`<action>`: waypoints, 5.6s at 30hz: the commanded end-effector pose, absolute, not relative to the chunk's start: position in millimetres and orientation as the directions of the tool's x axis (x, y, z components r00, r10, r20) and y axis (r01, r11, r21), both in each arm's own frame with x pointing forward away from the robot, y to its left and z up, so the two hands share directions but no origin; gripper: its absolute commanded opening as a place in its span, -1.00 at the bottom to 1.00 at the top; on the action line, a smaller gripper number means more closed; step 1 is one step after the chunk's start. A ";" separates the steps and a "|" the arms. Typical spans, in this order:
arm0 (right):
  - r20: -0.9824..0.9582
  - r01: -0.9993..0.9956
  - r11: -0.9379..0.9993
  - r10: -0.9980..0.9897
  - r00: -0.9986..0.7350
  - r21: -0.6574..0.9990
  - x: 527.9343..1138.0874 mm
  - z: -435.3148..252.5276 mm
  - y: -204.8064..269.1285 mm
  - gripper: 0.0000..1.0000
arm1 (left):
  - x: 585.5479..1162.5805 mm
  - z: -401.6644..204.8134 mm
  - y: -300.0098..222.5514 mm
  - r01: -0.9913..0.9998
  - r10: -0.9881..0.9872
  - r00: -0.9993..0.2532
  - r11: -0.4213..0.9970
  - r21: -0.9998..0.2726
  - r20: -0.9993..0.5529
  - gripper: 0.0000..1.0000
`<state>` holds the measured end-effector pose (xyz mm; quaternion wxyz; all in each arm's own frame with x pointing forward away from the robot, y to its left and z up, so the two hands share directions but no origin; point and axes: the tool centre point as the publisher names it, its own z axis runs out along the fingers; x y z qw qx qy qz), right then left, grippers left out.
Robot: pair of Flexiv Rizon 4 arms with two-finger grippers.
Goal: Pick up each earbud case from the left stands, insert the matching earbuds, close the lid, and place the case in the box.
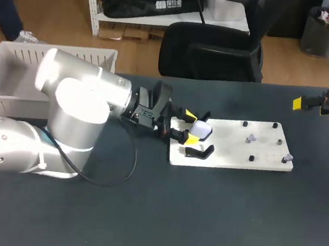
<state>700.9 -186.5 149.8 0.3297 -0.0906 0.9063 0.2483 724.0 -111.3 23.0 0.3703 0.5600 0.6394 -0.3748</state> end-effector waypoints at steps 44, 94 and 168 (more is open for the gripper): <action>-0.642 -0.327 0.861 -0.001 -0.767 0.389 700.8 149.9 -186.4 1.00 | 731.2 10.3 -124.4 0.992 0.446 -0.125 0.070 -0.105 -0.886 -0.40; -0.576 -0.458 0.781 -0.156 -0.802 0.426 672.7 126.1 -74.8 1.00 | 714.3 112.8 -164.5 0.994 0.329 0.092 0.025 0.106 -0.940 -1.00; -0.406 -0.257 0.963 -0.269 -0.874 -0.083 637.7 111.8 -170.6 1.00 | 694.4 131.1 -148.9 1.000 0.031 0.016 -0.017 0.015 -0.999 -1.00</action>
